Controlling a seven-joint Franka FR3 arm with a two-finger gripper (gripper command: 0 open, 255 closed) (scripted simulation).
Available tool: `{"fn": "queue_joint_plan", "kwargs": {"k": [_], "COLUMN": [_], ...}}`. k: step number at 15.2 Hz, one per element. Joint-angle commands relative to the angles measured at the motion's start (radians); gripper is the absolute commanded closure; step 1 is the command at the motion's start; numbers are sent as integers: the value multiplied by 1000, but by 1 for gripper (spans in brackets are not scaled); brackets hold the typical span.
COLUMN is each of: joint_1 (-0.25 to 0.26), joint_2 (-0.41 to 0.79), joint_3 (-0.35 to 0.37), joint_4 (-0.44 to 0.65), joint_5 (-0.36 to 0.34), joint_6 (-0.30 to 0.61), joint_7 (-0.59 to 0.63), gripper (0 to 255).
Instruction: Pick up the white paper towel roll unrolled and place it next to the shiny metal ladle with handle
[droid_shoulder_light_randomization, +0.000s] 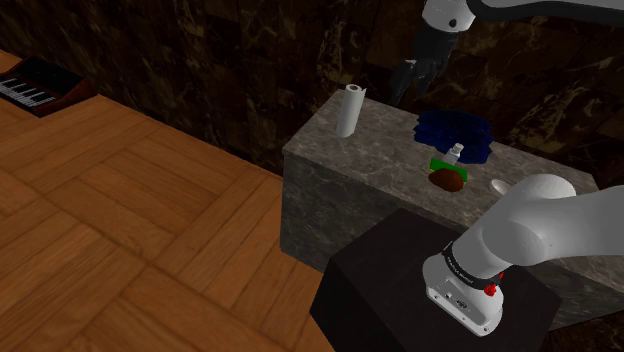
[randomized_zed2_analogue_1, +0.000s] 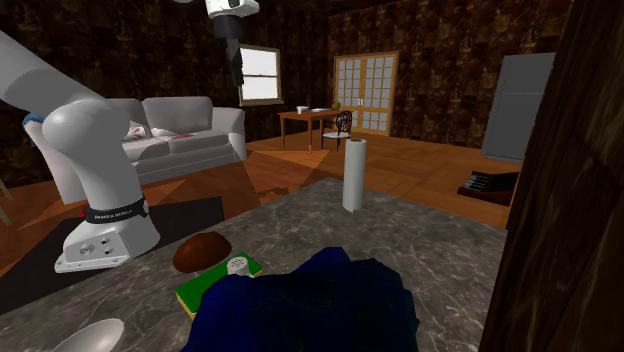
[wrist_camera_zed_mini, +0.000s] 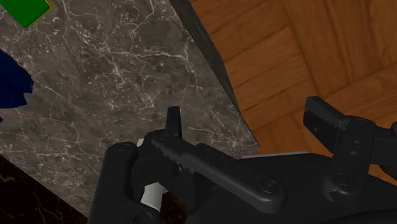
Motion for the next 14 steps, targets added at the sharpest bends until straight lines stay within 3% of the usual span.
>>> {"fn": "queue_joint_plan", "kwargs": {"k": [1, 14], "joint_1": [0, -47], "joint_2": [0, 448], "joint_3": [0, -120], "joint_4": [0, 190], "joint_5": [0, -56], "joint_6": [0, 254], "joint_7": [0, -176], "gripper": [0, 0]}}
